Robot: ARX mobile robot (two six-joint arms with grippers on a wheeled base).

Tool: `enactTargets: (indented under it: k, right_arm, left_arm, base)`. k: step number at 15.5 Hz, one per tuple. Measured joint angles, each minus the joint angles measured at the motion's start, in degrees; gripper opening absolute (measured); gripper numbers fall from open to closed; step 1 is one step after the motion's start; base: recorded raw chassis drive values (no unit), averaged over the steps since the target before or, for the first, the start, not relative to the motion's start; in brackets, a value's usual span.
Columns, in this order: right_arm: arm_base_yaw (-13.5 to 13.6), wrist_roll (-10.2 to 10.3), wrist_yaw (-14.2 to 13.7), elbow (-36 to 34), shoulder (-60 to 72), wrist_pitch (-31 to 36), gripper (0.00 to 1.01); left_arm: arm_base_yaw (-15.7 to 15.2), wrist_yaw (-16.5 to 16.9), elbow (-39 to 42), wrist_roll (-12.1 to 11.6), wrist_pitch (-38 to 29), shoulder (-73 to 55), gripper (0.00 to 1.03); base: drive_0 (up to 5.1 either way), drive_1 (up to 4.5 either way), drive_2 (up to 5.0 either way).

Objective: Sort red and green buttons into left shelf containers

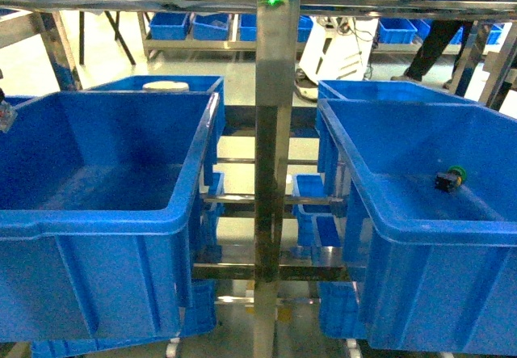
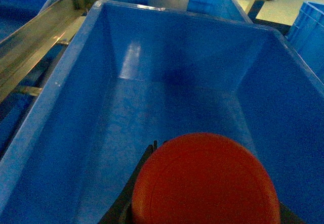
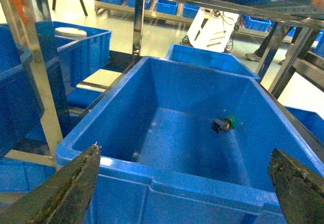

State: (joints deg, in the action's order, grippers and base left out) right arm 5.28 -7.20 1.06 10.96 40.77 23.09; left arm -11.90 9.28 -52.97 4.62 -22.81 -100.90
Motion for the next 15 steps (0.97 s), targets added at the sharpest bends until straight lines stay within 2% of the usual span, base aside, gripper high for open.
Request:
enactTargets:
  k: [2,4,5,8,9,13,15]
  right_arm:
    - [0.0,0.0,0.0,0.0,0.0,0.0,0.98]
    - [0.0,0.0,0.0,0.0,0.0,0.0,0.98]
    - [0.0,0.0,0.0,0.0,0.0,0.0,0.98]
    - [0.0,0.0,0.0,0.0,0.0,0.0,0.98]
    - [0.0,0.0,0.0,0.0,0.0,0.0,0.98]
    - [0.0,0.0,0.0,0.0,0.0,0.0,0.98]
    - [0.0,0.0,0.0,0.0,0.0,0.0,0.98]
  left_arm:
    - [-0.4,1.0,-0.3,1.2,-0.7,-0.3,0.25]
    - [0.7,1.5,-0.4,1.6,-1.3,-0.3,0.46]
    - [1.2,1.5,-0.4,1.7,-1.4,-0.3,0.54]
    - [2.4,1.5,0.5,2.2,-2.4,-0.2,0.92]
    - [2.4,1.9,1.2,2.4,-2.7,0.2,1.00]
    - [1.2,6.2,7.5,2.6,-5.7,8.2,0.98]
    - [0.4,8.4,10.3,3.7,-8.5,12.7,0.98]
  base:
    - [0.0,0.00,0.0]
    - [0.0,0.00,0.0]
    - [0.0,0.00,0.0]
    - [0.0,0.00,0.0]
    - [0.0,0.00,0.0]
    - [0.0,0.00,0.0]
    - [0.0,0.00,0.0]
